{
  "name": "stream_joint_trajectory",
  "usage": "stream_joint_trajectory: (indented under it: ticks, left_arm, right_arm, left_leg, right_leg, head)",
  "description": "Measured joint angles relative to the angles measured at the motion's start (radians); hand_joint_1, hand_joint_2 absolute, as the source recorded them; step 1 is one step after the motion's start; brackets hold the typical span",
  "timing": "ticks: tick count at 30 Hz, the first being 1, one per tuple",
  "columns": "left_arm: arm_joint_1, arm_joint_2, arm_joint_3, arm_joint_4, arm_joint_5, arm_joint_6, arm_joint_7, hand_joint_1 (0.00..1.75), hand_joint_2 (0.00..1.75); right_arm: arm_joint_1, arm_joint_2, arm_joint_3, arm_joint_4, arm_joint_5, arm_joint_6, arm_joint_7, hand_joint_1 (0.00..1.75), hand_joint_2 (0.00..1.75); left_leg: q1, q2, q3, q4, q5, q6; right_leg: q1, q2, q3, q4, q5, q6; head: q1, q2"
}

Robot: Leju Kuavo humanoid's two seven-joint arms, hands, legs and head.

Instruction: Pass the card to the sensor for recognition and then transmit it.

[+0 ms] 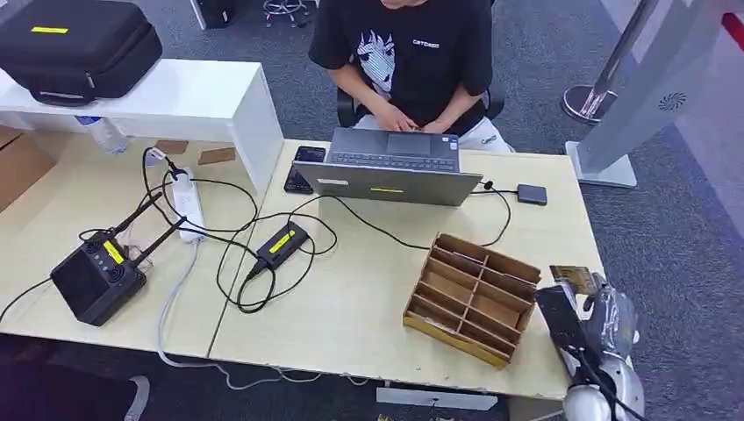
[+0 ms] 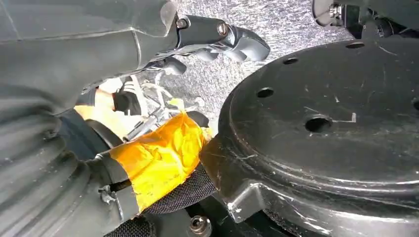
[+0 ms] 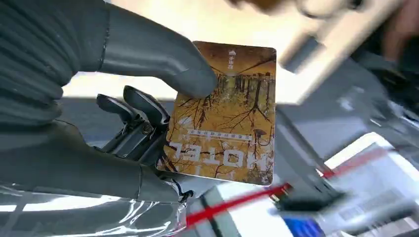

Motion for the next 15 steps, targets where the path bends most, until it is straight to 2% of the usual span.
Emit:
stream_joint_trajectory:
  ticks: [4, 9, 12, 15]
  left_arm:
    - [-0.001, 0.002, -0.008, 0.000, -0.004, -0.002, 0.000, 0.00, 1.75]
    - [-0.005, 0.006, -0.024, 0.000, -0.009, -0.008, 0.000, 0.00, 1.75]
    - [-0.010, 0.014, -0.038, 0.000, -0.031, -0.018, 0.000, 0.00, 1.75]
    - [-0.024, 0.032, -0.063, 0.000, -0.063, -0.051, 0.002, 0.00, 1.75]
  right_arm:
    - [-0.003, 0.023, 0.104, -0.118, 0.018, -0.033, -0.029, 1.75, 1.75]
    - [-0.036, 0.038, 0.248, -0.166, 0.038, -0.050, -0.020, 1.75, 1.75]
    - [-0.108, 0.042, 0.337, -0.146, 0.043, 0.005, -0.006, 1.75, 1.75]
    - [-0.258, 0.055, 0.436, -0.036, 0.021, 0.101, 0.045, 1.75, 1.75]
  left_leg:
    - [0.000, 0.001, 0.000, 0.000, 0.000, 0.000]
    - [0.001, 0.000, -0.001, -0.001, 0.000, 0.000]
    - [0.000, 0.003, -0.001, -0.001, 0.001, -0.002]
    - [0.001, 0.005, -0.001, -0.001, 0.004, -0.003]
  right_leg:
    - [0.000, 0.001, -0.001, 0.000, 0.000, 0.000]
    - [0.001, 0.000, 0.000, 0.001, 0.000, 0.000]
    - [0.001, 0.002, -0.001, 0.002, 0.001, -0.002]
    - [0.001, 0.005, -0.004, 0.002, 0.004, -0.003]
  head:
    - [0.000, 0.000]
    - [0.000, 0.000]
    - [0.000, 0.000]
    - [0.000, 0.000]
